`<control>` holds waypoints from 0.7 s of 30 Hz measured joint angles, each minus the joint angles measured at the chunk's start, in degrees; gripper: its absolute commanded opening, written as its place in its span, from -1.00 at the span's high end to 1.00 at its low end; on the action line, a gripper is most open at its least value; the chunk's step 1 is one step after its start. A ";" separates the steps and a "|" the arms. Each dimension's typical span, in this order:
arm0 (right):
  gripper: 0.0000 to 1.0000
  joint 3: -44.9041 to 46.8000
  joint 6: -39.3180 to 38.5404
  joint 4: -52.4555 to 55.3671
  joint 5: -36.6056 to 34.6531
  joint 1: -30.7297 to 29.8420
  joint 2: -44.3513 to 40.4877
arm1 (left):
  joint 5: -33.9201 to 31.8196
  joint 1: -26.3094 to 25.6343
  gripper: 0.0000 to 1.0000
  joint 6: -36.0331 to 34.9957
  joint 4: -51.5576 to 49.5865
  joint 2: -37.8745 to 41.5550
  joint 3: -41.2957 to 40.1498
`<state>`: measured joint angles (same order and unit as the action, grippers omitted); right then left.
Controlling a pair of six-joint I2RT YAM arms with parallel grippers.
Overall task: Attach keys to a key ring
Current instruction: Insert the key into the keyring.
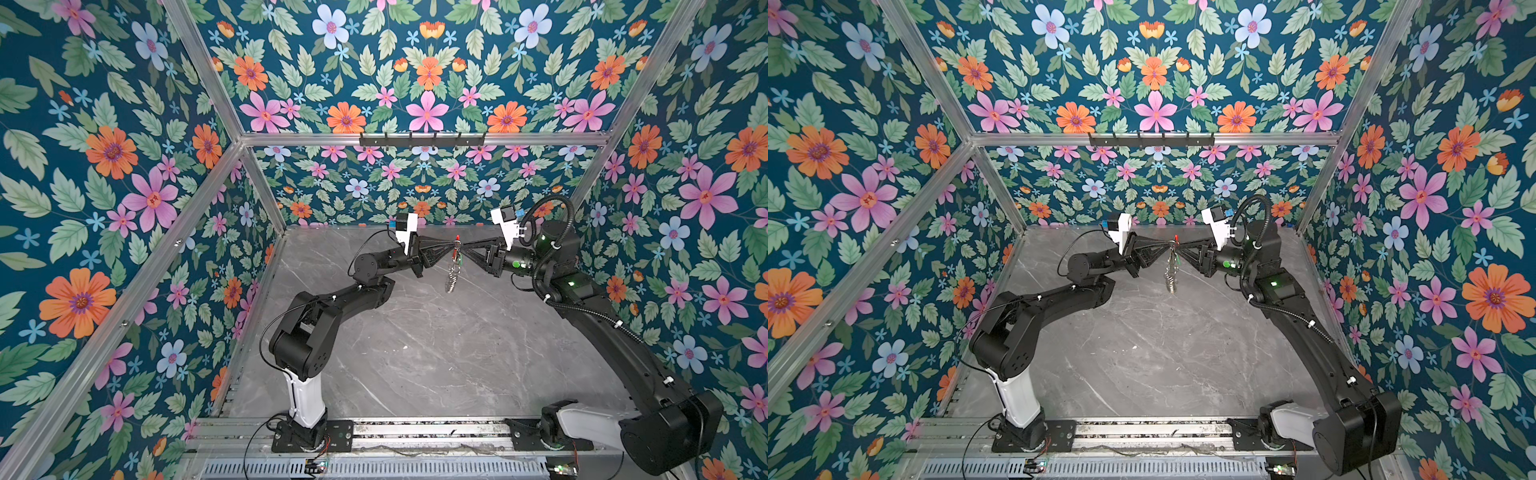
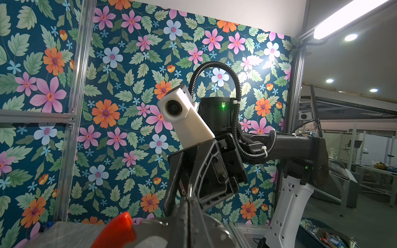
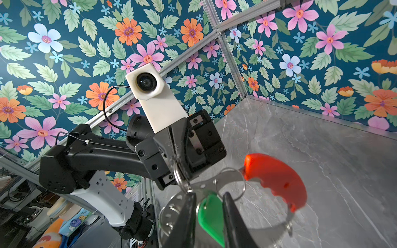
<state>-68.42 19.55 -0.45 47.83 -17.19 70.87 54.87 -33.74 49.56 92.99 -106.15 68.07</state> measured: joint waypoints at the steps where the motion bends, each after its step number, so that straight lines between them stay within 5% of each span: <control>1: 0.53 0.00 0.00 -0.13 0.00 -0.02 0.07 | -0.04 0.00 1.00 0.00 0.07 -0.04 0.02; 12: 0.51 0.13 0.24 -1.01 -0.04 -0.07 0.13 | -0.50 0.00 1.00 0.00 0.70 -0.37 0.11; 16: 0.26 0.13 0.20 -0.76 -0.42 -0.04 0.07 | -0.50 0.00 1.00 -0.02 0.94 -0.44 0.11; 21: 0.24 0.57 -0.28 -0.17 -1.62 -0.04 -0.87 | -0.46 0.00 1.00 -0.04 1.38 -0.48 0.11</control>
<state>-67.85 19.27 -0.62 46.22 -17.23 70.00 54.41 -33.74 49.52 94.37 -106.63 68.18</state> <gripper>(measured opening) 0.378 0.050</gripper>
